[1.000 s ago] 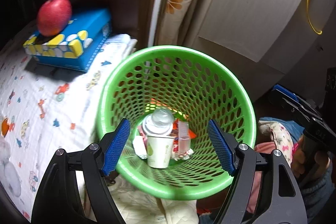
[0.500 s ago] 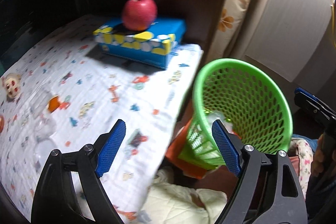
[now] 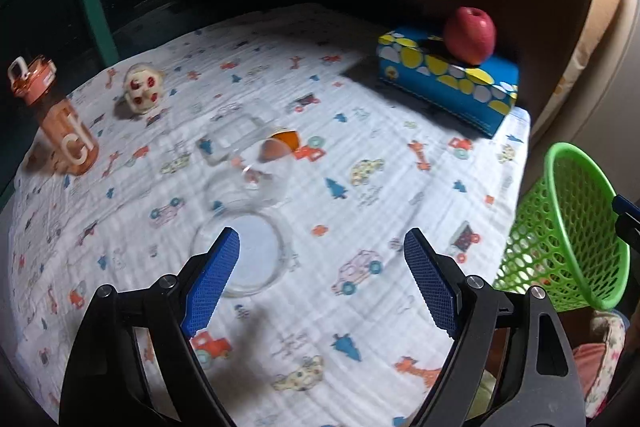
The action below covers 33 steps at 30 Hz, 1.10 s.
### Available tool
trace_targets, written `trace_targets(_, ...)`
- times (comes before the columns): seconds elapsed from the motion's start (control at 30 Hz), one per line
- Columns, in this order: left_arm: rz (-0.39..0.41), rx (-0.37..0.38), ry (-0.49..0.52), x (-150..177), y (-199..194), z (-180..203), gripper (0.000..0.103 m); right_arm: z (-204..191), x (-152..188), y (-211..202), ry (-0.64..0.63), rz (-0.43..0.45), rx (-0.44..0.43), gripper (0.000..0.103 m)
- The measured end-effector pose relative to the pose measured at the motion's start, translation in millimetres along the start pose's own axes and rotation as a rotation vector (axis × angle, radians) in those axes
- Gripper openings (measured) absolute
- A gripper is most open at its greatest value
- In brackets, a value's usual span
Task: Collect trash
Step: 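Move both open tools back over the table, then grasp the clear plastic cup with the right tool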
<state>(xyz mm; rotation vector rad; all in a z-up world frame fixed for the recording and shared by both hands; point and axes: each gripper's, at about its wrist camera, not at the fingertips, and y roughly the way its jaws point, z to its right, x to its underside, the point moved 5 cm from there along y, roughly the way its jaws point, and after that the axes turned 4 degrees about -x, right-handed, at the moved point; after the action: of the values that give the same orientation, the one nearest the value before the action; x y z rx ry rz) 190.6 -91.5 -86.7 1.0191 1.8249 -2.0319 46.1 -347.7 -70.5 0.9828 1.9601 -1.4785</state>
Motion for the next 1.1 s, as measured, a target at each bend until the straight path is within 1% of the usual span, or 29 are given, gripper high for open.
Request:
trace_targets(0.13, -0.001, -0.062, -0.054, 5.2, -3.4, -43.8, 0.083, -28.8, -6.3, 25.8, -0.044, -0.03, -0.04, 0.079)
trace_targets(0.23, -0.002, -0.099, -0.083, 9.7, -5.6, -69.0, 0.083, -51.3, -11.0, 45.7, -0.084, -0.053, -0.068, 0.079)
trace_targets(0.4, -0.015, -0.124, -0.138, 17.7, -5.1, -101.7, 0.083, -89.2, -17.2, 83.1, -0.154, -0.101, -0.111, 0.079)
trace_targets(0.53, -0.023, -0.138, -0.166, 27.5, -3.0, -119.7, 0.083, -119.6, -19.9, 115.7, -0.195, -0.143, -0.149, 0.079)
trace_targets(0.77, -0.04, -0.168, -0.218, 41.2, 3.3, -151.3, 0.083, -165.1, -21.6, 168.7, -0.279, -0.205, -0.18, 0.079)
trace_targets(0.87, -0.04, -0.171, -0.243, 45.3, 5.6, -161.5, 0.083, -177.9, -23.1, 191.3, -0.312, -0.225, -0.173, 0.079)
trace_targets(1.1, -0.054, -0.169, -0.275, 53.4, 16.0, -174.3, 0.083, -198.9, -26.7, 239.0, -0.335, -0.271, -0.168, 0.076)
